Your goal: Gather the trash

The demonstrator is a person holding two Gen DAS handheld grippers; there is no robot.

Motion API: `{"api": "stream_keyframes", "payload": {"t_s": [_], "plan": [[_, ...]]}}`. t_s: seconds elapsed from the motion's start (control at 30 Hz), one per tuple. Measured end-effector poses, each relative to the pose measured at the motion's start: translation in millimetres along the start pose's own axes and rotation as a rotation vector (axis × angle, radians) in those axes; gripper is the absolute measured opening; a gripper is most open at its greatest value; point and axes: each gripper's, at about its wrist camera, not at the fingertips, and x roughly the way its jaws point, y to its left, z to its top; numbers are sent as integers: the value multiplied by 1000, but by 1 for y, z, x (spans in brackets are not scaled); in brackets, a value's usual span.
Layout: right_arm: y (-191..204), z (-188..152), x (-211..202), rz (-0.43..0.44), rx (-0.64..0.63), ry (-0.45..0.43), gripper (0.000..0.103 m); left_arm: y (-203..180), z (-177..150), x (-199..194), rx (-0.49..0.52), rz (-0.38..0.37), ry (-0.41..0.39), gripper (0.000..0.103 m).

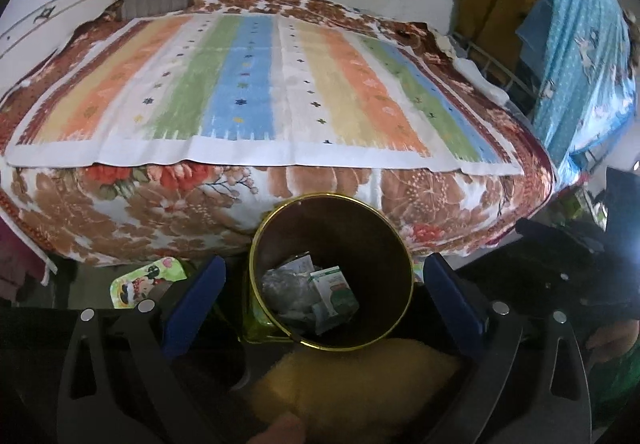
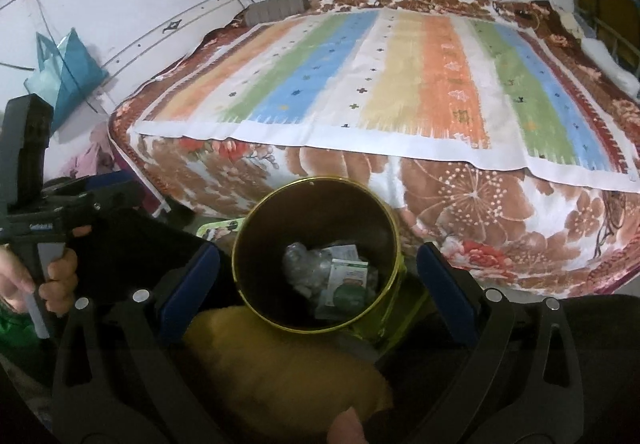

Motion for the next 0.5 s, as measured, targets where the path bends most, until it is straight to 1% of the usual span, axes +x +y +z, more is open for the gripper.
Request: {"api": "stream_keyframes", "payload": {"t_s": [0.13, 0.2, 0.33, 0.5], "plan": [[2, -6, -4, 10, 1, -19, 94, -4, -2, 1, 9, -4, -3, 97], [4, -7, -3, 7, -4, -17, 94, -4, -3, 0, 6, -4, -9, 97], [4, -8, -2, 7, 2, -12, 94, -3, -2, 1, -13, -10, 0, 97], [6, -8, 2, 18, -1, 6, 94, -6, -2, 5, -12, -14, 15, 97]]}}
